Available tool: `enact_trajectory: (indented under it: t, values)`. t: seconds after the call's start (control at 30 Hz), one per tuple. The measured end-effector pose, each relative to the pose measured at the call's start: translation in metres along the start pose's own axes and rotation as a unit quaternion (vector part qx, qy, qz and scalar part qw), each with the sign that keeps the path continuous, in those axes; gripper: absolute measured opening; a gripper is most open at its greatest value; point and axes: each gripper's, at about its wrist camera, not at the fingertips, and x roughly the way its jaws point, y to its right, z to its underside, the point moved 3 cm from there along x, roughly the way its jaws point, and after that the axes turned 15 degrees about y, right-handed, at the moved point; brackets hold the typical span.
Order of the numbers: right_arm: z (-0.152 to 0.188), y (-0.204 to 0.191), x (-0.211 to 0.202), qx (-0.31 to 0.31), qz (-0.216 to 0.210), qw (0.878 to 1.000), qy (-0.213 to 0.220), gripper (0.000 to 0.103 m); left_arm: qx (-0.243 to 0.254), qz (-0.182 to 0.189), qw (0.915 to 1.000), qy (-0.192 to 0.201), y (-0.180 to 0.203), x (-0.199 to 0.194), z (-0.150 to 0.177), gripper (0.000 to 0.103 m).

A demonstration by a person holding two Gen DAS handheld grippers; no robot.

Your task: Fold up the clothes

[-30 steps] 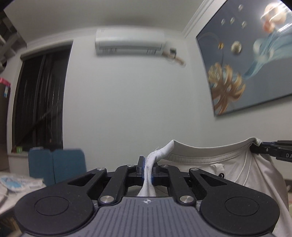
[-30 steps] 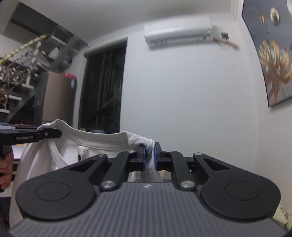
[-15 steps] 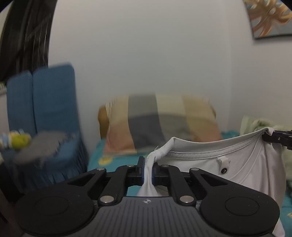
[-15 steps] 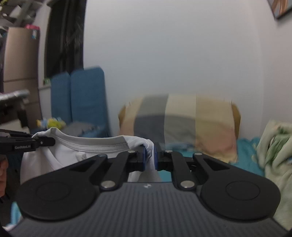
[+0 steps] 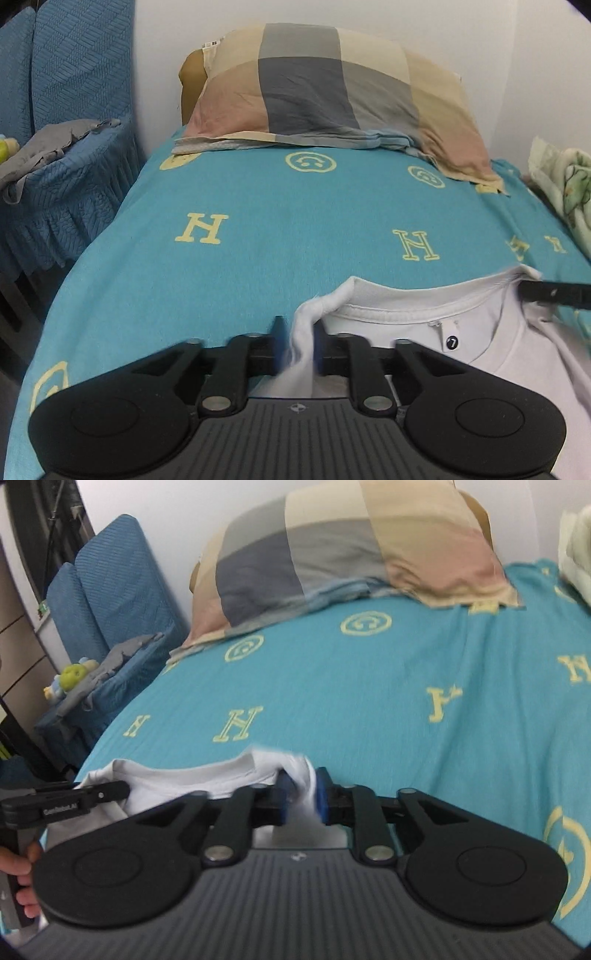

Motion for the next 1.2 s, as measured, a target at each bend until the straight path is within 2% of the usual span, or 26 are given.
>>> enact_trajectory:
  t: [0.03,0.1,0.13,0.17,0.27,0.37,0.57,0.77,0.93,1.0,1.13,1.2]
  values:
    - [-0.002,-0.003,-0.005,-0.002,0.000,1.000,0.000,0.052,-0.005,-0.001,1.0000,0.000,-0.002,-0.007,-0.004,0.044]
    - [-0.007,-0.009,-0.020,-0.002,-0.002,1.000,0.011,0.072,-0.010,0.003,0.9999,0.008,-0.004,-0.030,-0.012,0.046]
    - [-0.010,-0.013,-0.028,0.001,-0.004,1.000,0.016,0.075,-0.013,0.005,0.9998,0.013,-0.005,-0.042,-0.016,0.052]
    - [-0.012,-0.015,-0.038,0.006,-0.004,1.000,0.020,0.076,-0.015,0.004,0.9997,0.018,-0.006,-0.056,-0.021,0.058]
    - [-0.017,-0.028,-0.076,0.014,-0.003,0.999,0.032,0.076,-0.037,0.002,0.9985,0.039,-0.008,-0.111,-0.027,0.059]
    - [-0.018,-0.049,-0.131,0.005,-0.001,0.999,0.047,0.076,-0.062,-0.005,0.9971,0.044,-0.008,-0.172,-0.021,0.059]
    - [-0.010,-0.088,-0.259,-0.002,-0.007,0.998,0.065,0.076,-0.101,-0.010,0.9930,0.062,-0.004,-0.313,0.007,0.059]
    - [0.013,-0.113,-0.378,-0.010,-0.011,0.995,0.096,0.076,-0.151,-0.009,0.9849,0.084,0.002,-0.433,0.047,0.061]
    - [0.047,-0.121,-0.443,-0.029,-0.012,0.995,0.099,0.076,-0.223,-0.022,0.9720,0.072,-0.011,-0.483,0.075,0.061]
    - [0.058,-0.115,-0.456,-0.011,-0.013,0.995,0.101,0.076,-0.249,-0.030,0.9655,0.071,-0.019,-0.490,0.083,0.061]
    - [0.078,-0.100,-0.470,0.042,-0.017,0.994,0.102,0.076,-0.288,-0.045,0.9546,0.061,-0.042,-0.478,0.095,0.061]
    - [0.086,-0.096,-0.458,0.044,-0.009,0.995,0.085,0.076,-0.304,-0.049,0.9494,0.061,-0.053,-0.467,0.104,0.061]
